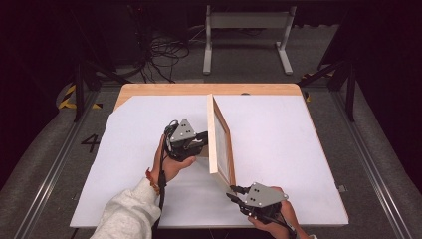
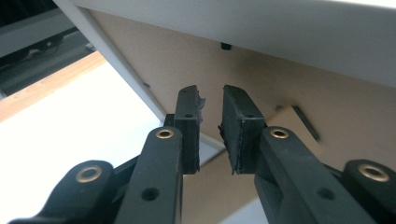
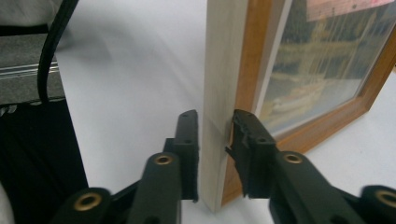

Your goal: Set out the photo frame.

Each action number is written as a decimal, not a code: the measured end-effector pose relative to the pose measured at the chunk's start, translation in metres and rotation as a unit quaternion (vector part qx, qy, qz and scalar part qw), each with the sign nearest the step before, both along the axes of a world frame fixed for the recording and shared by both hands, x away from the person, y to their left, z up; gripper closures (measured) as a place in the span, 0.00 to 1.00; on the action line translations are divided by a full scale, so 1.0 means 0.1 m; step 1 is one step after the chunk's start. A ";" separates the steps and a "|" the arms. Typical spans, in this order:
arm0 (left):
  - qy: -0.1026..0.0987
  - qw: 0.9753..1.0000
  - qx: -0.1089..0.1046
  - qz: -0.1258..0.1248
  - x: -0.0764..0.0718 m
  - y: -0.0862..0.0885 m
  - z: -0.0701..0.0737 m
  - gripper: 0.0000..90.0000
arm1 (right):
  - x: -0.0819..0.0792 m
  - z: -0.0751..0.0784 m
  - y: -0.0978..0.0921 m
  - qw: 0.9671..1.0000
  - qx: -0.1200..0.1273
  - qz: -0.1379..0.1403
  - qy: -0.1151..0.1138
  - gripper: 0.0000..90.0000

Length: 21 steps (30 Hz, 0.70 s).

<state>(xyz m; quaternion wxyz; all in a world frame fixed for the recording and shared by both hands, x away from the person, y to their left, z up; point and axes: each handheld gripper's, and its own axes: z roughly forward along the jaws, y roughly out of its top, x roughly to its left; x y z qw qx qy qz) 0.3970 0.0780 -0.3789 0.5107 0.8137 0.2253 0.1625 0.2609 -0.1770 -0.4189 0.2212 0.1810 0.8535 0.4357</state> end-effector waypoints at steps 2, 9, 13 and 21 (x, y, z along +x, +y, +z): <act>-0.009 1.000 0.009 -0.001 -0.07 0.08 0.02 0.84 | 0.01 0.00 -0.03 1.000 0.003 0.001 0.005 0.87; -0.018 1.000 0.011 -0.009 -0.16 0.09 0.04 0.83 | 0.02 -0.02 -0.01 1.000 -0.003 -0.003 -0.001 0.88; -0.025 0.999 0.014 -0.016 -0.18 -0.01 0.05 0.82 | 0.00 -0.02 0.05 1.000 -0.012 -0.013 -0.014 0.87; -0.024 1.000 0.010 -0.012 -0.15 -0.06 0.06 0.83 | -0.02 -0.01 0.13 0.999 -0.027 -0.024 -0.026 0.88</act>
